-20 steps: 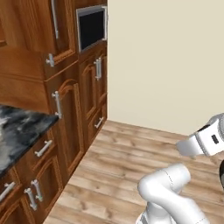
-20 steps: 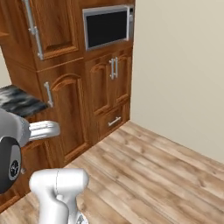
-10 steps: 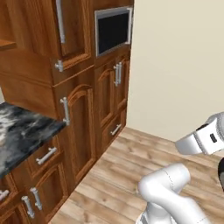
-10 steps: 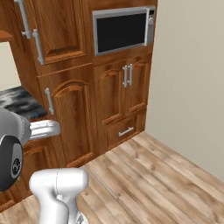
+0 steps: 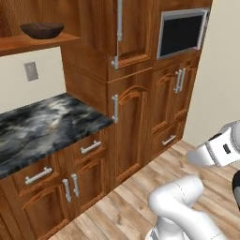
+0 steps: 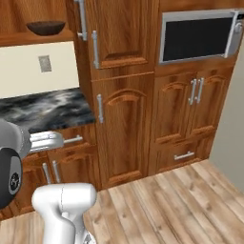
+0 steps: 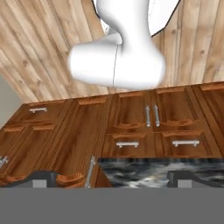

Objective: Move the bowls from the cabinet to the plates on the dining table.

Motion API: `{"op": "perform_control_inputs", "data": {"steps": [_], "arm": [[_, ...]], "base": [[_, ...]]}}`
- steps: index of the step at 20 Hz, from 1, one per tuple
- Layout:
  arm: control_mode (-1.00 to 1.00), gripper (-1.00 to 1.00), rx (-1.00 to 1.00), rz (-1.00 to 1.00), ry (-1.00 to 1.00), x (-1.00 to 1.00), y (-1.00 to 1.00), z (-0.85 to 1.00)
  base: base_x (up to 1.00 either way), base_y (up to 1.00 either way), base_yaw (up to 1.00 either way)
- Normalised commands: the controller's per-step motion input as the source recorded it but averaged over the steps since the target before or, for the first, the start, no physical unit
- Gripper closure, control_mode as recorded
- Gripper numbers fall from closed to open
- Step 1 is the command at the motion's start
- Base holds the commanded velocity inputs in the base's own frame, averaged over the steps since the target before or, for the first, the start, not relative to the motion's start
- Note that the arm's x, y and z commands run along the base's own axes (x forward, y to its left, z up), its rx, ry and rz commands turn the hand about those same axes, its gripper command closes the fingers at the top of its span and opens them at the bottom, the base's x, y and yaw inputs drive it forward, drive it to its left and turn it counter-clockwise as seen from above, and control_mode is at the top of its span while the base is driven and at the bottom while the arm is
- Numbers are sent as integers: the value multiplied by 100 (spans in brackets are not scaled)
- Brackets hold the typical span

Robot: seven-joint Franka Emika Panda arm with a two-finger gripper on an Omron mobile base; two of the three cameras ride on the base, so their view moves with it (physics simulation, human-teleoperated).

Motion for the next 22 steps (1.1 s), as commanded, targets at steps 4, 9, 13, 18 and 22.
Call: {"op": "perform_control_inputs", "data": {"steps": [4, 9, 13, 18, 22], "arm": [[100, -100, 0, 0, 0, 0, 0, 0], [100, -100, 0, 0, 0, 0, 0, 0], [100, -100, 0, 0, 0, 0, 0, 0], [100, -100, 0, 0, 0, 0, 0, 0], [100, -100, 0, 0, 0, 0, 0, 0]], "base": [[18, 12, 46], [34, 19, 35], [43, 18, 31], [48, 10, 28], [38, 3, 21]]}}
